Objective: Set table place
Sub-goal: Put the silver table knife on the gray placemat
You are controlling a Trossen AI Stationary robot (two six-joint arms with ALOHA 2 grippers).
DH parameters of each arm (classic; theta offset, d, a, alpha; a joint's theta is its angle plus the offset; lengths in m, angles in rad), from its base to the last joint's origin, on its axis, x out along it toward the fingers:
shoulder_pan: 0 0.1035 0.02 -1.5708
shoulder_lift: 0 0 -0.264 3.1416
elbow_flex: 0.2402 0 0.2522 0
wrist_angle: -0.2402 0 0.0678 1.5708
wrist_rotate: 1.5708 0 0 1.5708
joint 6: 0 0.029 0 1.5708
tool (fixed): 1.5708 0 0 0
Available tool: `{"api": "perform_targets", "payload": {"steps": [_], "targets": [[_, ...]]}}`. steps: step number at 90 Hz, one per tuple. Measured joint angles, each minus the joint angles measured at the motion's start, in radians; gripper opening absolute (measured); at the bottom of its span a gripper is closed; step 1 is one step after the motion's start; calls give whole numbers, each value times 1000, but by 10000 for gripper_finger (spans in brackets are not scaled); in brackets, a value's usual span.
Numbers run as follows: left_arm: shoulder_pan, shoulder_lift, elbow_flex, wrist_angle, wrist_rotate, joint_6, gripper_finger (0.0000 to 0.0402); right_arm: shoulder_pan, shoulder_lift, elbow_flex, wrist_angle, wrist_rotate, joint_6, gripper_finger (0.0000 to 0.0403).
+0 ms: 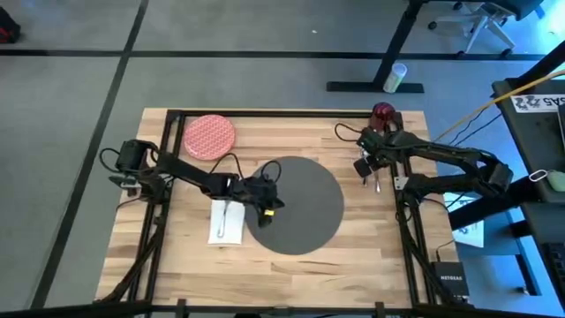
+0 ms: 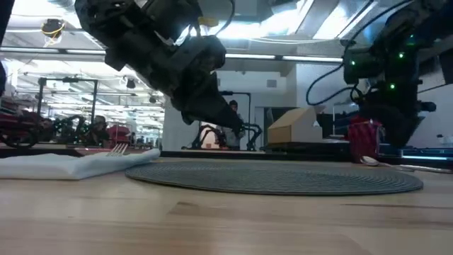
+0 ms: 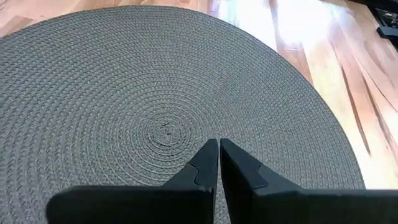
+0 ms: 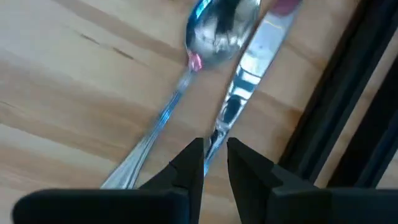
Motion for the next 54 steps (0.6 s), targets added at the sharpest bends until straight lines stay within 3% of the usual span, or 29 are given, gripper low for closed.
{"api": "perform_targets", "payload": {"steps": [33,54], "targets": [[0,0,0,-1,7,-2,0,0,0,-109,134,-52,46,63],[0,0,0,0,8,-3,0,1,-1,-123,171,-39,49,147]]}}
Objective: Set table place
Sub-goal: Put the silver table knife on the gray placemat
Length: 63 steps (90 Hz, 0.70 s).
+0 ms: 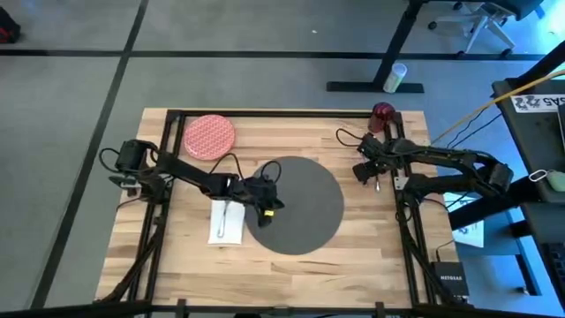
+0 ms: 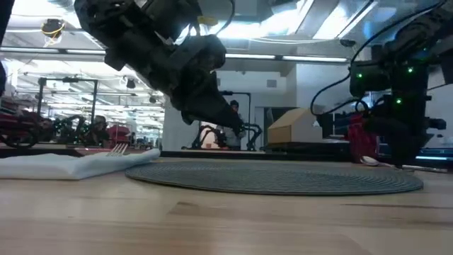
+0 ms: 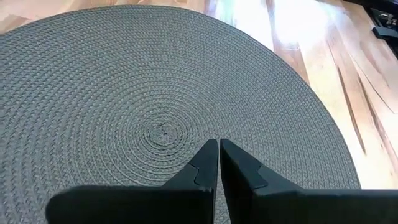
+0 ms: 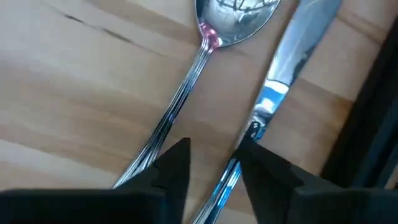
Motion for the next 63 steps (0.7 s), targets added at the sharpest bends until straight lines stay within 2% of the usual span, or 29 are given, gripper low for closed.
{"api": "perform_targets", "payload": {"steps": [11,22,63], "targets": [[0,0,0,0,0,0,0,1,0,0,2,-1,0,194],[0,0,0,0,0,0,0,1,0,0,2,-13,-1,221],[0,0,0,0,-1,5,0,1,-1,35,-24,-29,-7,214]]}}
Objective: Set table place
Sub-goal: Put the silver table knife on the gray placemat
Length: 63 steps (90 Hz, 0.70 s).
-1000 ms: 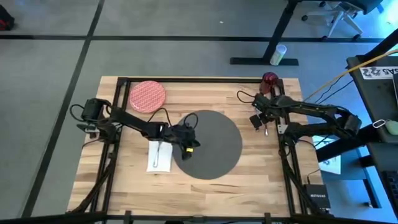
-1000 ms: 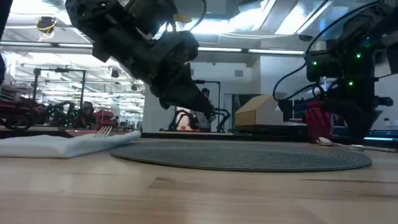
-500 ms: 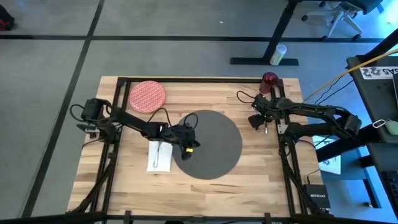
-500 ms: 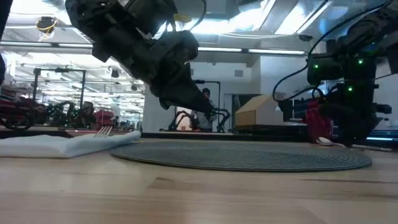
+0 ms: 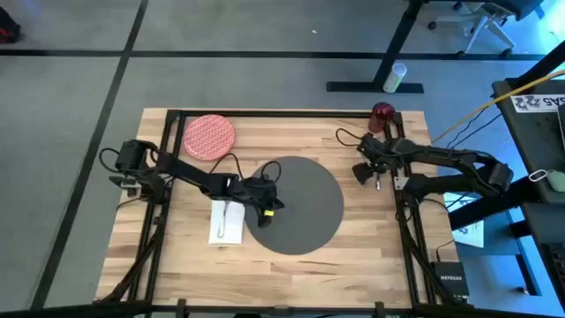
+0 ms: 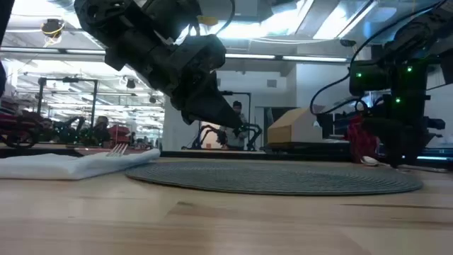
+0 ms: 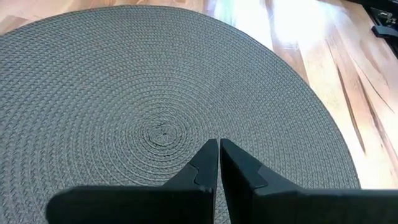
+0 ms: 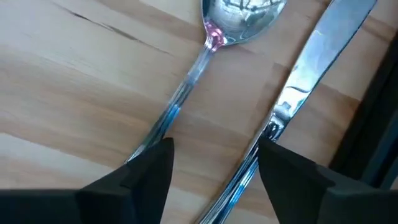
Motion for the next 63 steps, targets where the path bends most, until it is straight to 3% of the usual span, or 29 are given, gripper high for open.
{"api": "perform_targets", "payload": {"steps": [18,52,63], "targets": [[0,0,0,0,0,0,0,-2,-1,57,-78,103,-18,213],[0,0,0,0,0,3,0,-70,6,-41,-38,64,-8,212],[2,0,0,0,-1,3,0,-80,2,-83,26,44,-7,192]]}}
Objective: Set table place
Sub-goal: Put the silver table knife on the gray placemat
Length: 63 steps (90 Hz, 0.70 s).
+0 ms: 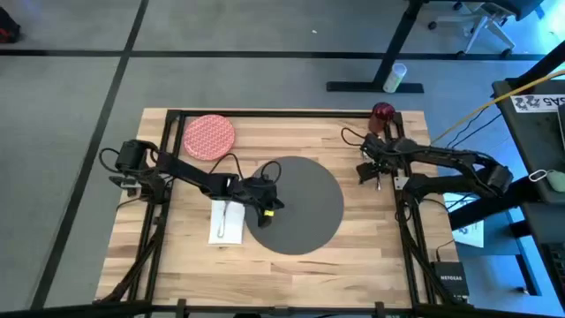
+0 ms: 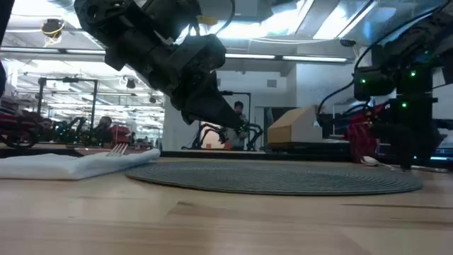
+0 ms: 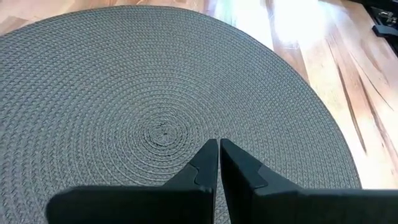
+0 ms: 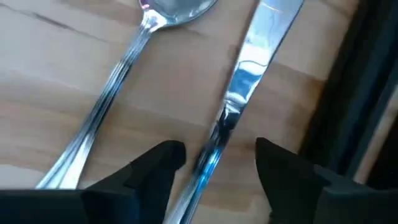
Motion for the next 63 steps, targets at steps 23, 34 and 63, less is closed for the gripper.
{"api": "perform_targets", "payload": {"steps": [23,34,63], "targets": [[0,0,0,-1,0,0,0,4,2,-11,38,4,8,59],[0,0,0,-1,0,0,0,4,2,-12,60,47,-38,13],[0,0,0,-1,0,0,0,1,-34,-11,57,59,-49,0]]}}
